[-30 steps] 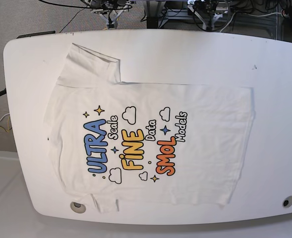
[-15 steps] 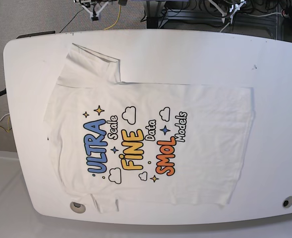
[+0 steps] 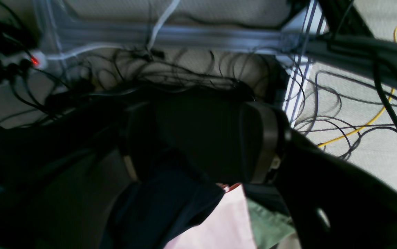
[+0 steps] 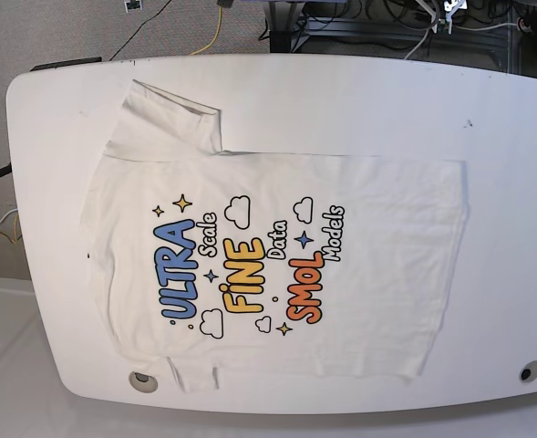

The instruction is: Fold the T-shirt properly

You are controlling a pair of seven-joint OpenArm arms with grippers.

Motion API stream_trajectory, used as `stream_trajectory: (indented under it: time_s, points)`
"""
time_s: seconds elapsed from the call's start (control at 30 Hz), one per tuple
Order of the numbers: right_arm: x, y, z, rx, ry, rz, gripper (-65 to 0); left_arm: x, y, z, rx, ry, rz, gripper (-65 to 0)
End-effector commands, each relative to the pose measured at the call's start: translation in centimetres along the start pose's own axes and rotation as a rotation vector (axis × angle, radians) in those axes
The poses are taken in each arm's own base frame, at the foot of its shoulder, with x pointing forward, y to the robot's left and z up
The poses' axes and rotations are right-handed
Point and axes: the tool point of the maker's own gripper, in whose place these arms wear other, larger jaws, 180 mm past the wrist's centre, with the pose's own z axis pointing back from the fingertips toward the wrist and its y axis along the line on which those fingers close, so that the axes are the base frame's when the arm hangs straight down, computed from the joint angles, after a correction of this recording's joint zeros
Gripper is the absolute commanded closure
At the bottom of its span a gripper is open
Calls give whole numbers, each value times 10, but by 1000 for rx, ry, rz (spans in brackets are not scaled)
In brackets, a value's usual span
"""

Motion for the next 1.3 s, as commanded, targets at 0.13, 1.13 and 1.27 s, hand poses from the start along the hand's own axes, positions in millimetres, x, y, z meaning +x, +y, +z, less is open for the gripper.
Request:
stream_trajectory:
  time_s: [0.13,1.13,1.27]
  points:
    - [-9,2,3,1,10,19,-318,-7,4,8,11,-2,-55,-402]
    - [63,-52,138,-110,-394,110,-311,90,31,126,-135,-280,-412,-378]
    - [70,-39,165,-67,-464,78,-312,103,14,148,-207,-329,-436,-384]
